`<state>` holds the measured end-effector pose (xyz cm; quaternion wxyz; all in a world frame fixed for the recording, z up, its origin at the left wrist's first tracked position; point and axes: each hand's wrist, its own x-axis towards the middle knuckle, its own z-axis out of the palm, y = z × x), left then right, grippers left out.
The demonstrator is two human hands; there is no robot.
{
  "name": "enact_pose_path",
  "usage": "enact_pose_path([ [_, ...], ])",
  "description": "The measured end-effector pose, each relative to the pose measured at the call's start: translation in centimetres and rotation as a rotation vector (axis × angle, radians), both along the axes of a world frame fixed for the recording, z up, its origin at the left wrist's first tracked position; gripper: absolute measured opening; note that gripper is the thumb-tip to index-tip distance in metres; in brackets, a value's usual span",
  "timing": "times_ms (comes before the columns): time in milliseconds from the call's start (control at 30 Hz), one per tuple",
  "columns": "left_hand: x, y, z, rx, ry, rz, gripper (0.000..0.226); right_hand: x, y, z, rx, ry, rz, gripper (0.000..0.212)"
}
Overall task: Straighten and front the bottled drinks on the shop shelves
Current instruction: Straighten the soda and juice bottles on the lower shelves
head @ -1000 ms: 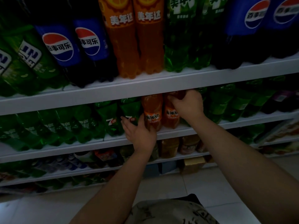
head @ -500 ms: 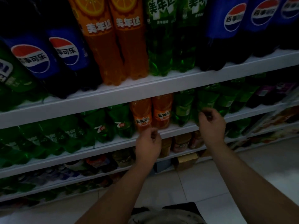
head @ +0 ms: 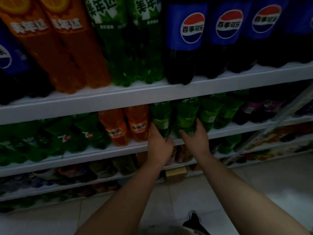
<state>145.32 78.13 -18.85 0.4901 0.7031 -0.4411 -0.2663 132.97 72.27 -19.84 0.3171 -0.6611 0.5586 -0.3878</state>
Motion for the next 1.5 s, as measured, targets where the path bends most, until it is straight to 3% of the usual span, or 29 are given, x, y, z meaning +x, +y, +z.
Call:
enact_pose_path([
  [200,-3.4,-2.5,0.3,-0.098,-0.058,0.329,0.061,-1.6,-2.5,-0.8,0.036,0.034,0.129,0.074],
  [367,-4.7,-3.4,1.2,0.018,-0.175,0.481,0.064,-1.5,-2.7,-0.8,0.083,0.09,0.003,0.061],
  [433,-4.8,-3.0,1.3,0.105,-0.239,0.502,0.07,-0.7,-2.5,-0.5,0.122,0.068,-0.079,0.066],
  [567,-4.0,-1.8,0.7,0.116,-0.33,0.392,0.058,-0.4,-2.2,-0.2,0.04,0.08,-0.02,0.072],
  [633,-3.4,-1.7,0.7,0.142,-0.235,0.377,0.05,-0.9,-2.6,0.2,-0.065,0.052,0.109,0.07],
  [733,-2.9,-2.1,0.8,0.189,-0.015,0.323,0.052,-1.5,-3.1,0.6,-0.055,-0.03,0.217,0.069],
  [800,-2.7,-2.1,0.7,0.207,-0.02,0.332,0.052,-1.4,-3.2,0.5,-0.042,-0.015,0.192,0.07],
  [933,-2.8,-1.5,0.7,0.144,-0.27,0.385,0.046,0.1,-2.1,0.6,-0.06,0.019,-0.005,0.072],
  [1033,-2.6,-0.7,0.8,0.107,-0.342,0.406,0.04,1.0,-1.3,0.8,-0.066,0.01,-0.16,0.077],
  [1133,-2.0,-0.6,0.7,0.085,-0.319,0.373,0.039,0.2,-1.3,0.5,-0.079,-0.013,-0.085,0.08],
  [1233,-1.4,-1.6,0.8,0.086,-0.151,0.281,0.05,-1.3,-1.8,0.5,-0.116,-0.025,0.165,0.077],
  [1300,-1.0,-2.3,0.8,0.127,-0.061,0.198,0.059,-1.8,-2.3,0.4,-0.104,-0.021,0.22,0.074],
  [1400,-0.9,-2.6,0.4,0.12,-0.133,0.182,0.057,-1.5,-2.6,0.0,-0.027,-0.011,0.144,0.071],
  [1500,-1.5,-2.7,0.4,0.18,-0.236,0.299,0.064,-0.1,-1.8,-0.4,-0.021,-0.007,-0.012,0.07],
])
